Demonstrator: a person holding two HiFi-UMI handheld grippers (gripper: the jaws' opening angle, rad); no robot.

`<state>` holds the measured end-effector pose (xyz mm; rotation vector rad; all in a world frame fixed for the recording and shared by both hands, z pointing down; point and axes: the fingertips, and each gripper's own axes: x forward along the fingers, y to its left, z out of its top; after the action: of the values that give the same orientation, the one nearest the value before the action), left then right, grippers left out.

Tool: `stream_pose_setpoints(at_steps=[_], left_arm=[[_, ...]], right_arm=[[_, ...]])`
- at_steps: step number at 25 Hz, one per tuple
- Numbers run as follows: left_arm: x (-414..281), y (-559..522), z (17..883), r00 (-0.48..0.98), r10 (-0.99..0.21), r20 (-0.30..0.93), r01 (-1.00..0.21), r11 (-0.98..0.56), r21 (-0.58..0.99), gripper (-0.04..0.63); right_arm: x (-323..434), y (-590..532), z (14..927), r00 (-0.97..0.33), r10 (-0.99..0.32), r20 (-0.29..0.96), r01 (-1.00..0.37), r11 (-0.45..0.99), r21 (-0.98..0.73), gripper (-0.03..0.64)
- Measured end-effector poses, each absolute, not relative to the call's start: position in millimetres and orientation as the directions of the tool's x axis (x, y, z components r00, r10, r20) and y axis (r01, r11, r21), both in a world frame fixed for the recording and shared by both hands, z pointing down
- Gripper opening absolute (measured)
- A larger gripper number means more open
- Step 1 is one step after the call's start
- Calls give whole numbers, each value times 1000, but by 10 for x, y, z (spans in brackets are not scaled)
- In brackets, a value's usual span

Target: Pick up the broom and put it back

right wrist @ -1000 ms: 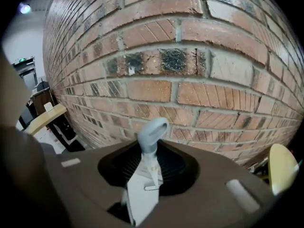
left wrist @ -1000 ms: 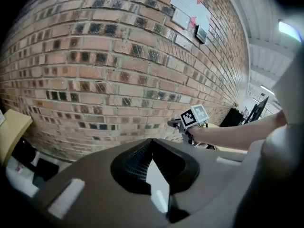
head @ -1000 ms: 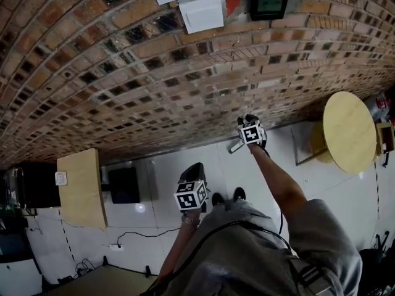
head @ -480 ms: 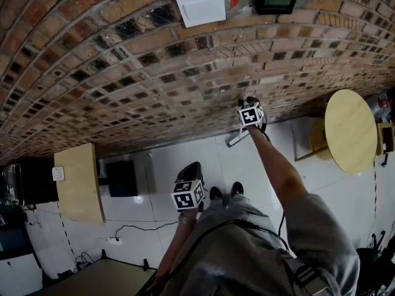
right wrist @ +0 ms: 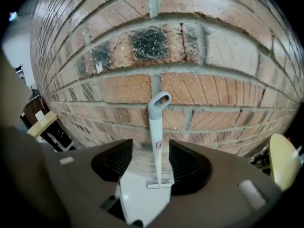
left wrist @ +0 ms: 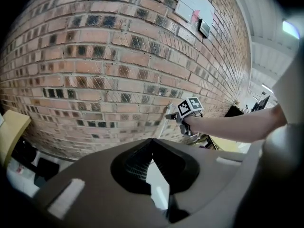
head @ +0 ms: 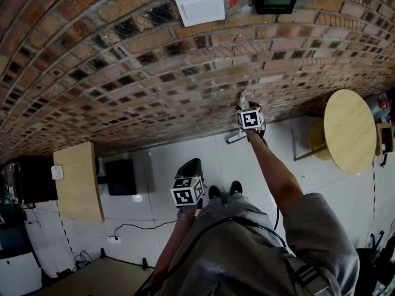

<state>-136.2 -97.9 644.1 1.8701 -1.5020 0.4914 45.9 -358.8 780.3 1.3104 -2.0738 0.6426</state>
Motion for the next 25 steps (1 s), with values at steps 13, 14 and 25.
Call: stream_pose_setpoints(at_steps=[13, 14, 25], left_arm=[[-803, -1492, 6121, 361, -736, 573, -931, -254, 261, -20], [-743, -1518, 6081, 370, -740, 562, -928, -266, 262, -20], [-323, -1434, 5829, 469, -726, 502, -882, -360, 304, -29]], right_arm=[[-255, -1952, 6368, -542, -619, 568, -833, 486, -265, -20], [-269, -1870, 6278, -536, -619, 574, -835, 490, -252, -20], [-69, -1447, 5881, -490, -663, 566, -862, 465, -202, -11]])
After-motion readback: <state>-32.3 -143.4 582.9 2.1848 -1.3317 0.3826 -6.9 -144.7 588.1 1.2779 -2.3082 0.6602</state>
